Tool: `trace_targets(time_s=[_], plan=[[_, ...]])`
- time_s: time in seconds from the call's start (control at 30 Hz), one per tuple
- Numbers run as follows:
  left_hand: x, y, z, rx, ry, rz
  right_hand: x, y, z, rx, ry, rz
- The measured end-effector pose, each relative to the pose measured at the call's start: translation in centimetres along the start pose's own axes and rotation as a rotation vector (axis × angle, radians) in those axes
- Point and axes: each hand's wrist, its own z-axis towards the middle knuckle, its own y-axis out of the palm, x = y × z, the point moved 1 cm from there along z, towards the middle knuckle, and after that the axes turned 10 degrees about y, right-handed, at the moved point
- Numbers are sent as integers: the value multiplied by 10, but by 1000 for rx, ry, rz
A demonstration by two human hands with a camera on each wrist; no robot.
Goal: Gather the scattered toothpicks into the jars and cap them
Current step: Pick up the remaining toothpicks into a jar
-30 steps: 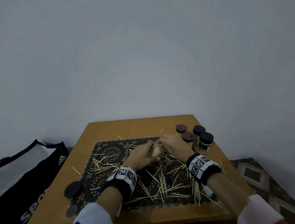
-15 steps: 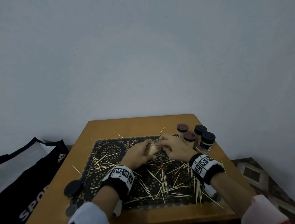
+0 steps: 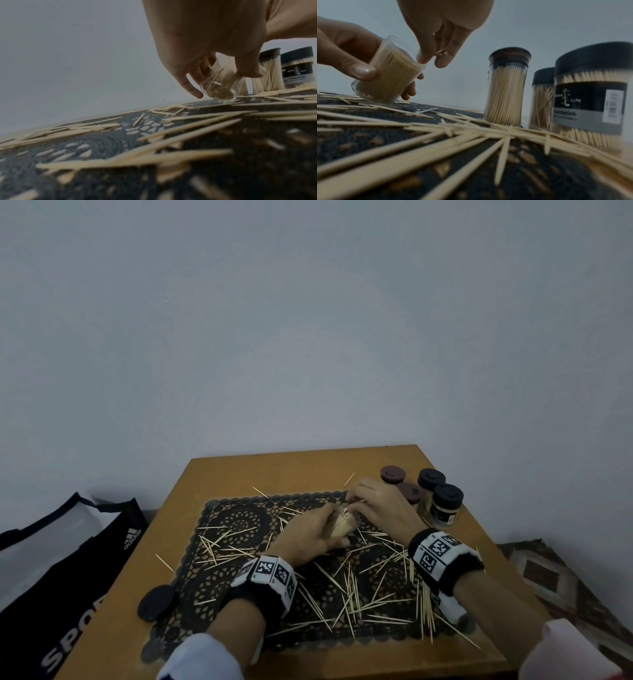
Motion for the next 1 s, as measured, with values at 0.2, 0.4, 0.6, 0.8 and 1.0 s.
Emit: trace_targets(time_s=[0.2, 0.4, 0.6, 0.8, 1.0], plan=[[6, 0, 1, -8, 5, -4, 1, 0, -1, 46, 90, -57], [7, -1, 0, 4, -4, -6, 6, -2, 0, -42, 233, 30], [9, -1, 0, 22, -8, 6, 7, 1, -1, -88, 102, 142], [14, 1, 3, 96, -28, -10, 7, -25, -5, -165, 167, 229], [27, 9, 8, 150, -7, -58, 19, -52, -13, -306, 248, 176]])
